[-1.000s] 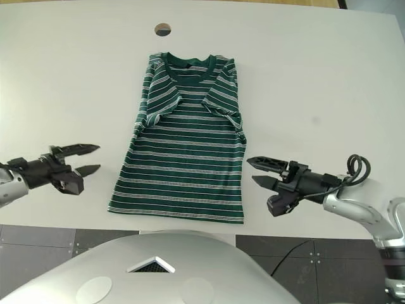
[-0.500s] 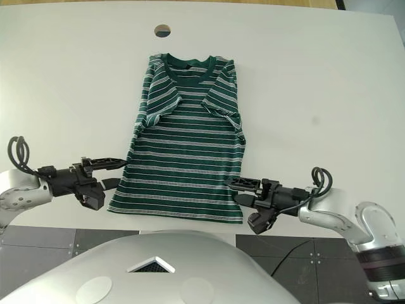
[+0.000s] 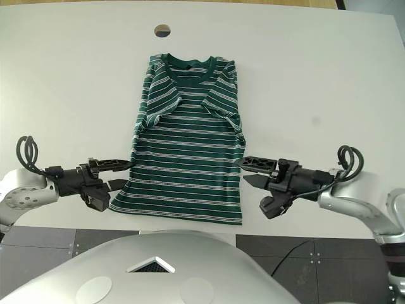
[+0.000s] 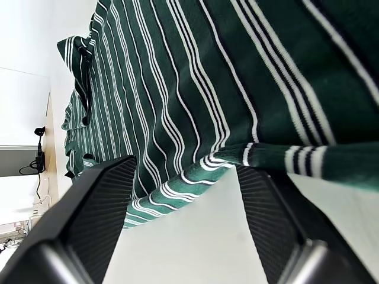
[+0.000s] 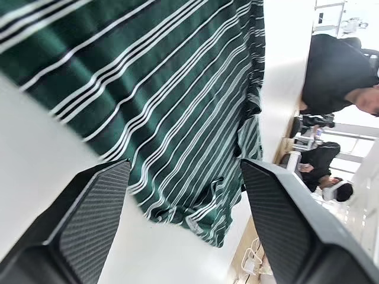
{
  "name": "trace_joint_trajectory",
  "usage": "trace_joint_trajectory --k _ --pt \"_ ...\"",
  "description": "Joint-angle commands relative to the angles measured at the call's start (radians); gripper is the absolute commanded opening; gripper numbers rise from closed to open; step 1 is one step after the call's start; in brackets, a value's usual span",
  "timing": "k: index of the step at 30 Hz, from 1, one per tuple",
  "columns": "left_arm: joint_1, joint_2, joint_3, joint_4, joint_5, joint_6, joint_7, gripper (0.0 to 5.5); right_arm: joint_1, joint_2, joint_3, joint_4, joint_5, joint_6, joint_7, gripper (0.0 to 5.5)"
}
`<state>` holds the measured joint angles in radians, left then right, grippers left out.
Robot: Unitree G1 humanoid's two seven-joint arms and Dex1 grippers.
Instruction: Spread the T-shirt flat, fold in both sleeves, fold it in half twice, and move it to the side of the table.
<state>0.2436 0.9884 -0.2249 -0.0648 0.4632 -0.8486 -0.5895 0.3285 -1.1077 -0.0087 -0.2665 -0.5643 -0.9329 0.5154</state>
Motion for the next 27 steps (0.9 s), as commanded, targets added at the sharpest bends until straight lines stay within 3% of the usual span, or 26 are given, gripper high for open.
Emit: trace_joint_trajectory --k 1,7,19,21,27 --pt "0.034 0.029 -0.033 0.022 0.06 0.02 -0.037 3.11 0.021 -0.041 0.014 0.045 -0.024 -0.029 0.028 3.42" --pt "0.025 0.043 -0.047 0.015 0.057 0.023 -0.052 3.11 0.035 -0.051 0.065 0.052 -0.058 -0.046 0.079 3.42" --pt "-0.043 -0.013 -0.138 0.02 0.081 0.045 -0.06 3.11 -0.039 0.053 0.248 0.042 -0.082 -0.028 0.099 3.42" --pt "-0.052 -0.015 -0.151 0.019 0.08 0.048 -0.062 2.91 -0.047 0.057 0.265 0.041 -0.087 -0.024 0.104 3.48" --pt "-0.081 0.002 -0.174 0.012 0.096 0.041 -0.077 1.96 -0.049 0.045 0.296 0.017 -0.085 -0.001 0.123 2.45"
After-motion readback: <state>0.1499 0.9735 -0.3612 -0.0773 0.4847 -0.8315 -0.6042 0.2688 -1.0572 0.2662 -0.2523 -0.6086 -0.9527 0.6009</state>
